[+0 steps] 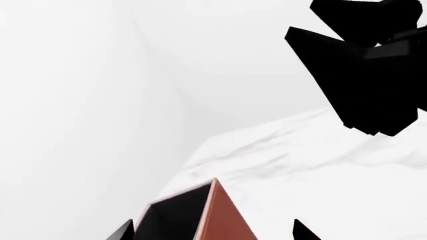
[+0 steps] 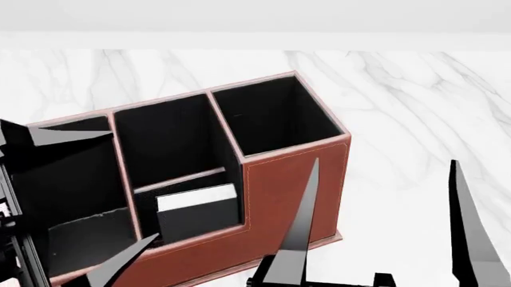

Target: Pick up the book and place it in the back compartment of the caddy.

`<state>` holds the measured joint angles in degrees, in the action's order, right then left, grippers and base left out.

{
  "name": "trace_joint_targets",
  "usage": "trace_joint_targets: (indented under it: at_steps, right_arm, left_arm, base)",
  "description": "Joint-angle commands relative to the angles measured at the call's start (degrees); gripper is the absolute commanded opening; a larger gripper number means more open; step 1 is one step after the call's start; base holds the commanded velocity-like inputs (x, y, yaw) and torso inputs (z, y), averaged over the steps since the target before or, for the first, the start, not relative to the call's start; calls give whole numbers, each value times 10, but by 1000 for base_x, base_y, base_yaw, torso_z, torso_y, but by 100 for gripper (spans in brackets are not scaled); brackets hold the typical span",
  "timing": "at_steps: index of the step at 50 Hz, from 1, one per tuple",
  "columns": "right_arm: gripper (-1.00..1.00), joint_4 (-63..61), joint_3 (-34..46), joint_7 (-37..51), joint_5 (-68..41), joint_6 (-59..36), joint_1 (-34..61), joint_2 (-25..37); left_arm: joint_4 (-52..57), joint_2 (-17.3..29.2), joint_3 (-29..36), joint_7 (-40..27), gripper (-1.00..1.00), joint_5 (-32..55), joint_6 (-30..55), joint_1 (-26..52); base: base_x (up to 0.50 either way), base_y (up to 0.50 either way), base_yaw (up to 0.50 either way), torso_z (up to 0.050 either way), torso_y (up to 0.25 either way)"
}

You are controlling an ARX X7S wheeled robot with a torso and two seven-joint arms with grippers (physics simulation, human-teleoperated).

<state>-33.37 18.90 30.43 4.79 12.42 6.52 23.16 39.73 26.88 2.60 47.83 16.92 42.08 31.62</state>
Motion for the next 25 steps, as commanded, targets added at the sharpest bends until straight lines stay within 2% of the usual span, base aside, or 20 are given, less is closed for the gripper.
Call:
trace_joint_targets:
  at_steps: [1, 10, 25]
  right_arm:
    - [100, -48, -3, -3, 11, -34, 14, 0]
    - [100, -50, -3, -1, 12, -29, 12, 3]
    - [100, -51, -12, 4, 6, -25, 12, 8]
  left_arm:
    - [82, 12, 0, -22, 100, 12, 72, 28]
    - [117, 16, -5, -28, 100, 21, 86, 28]
    - [105, 20, 5, -31, 100, 17, 75, 29]
  base:
    - [0, 0, 0, 0, 0]
    - [0, 0, 0, 0, 0]
    - [0, 0, 0, 0, 0]
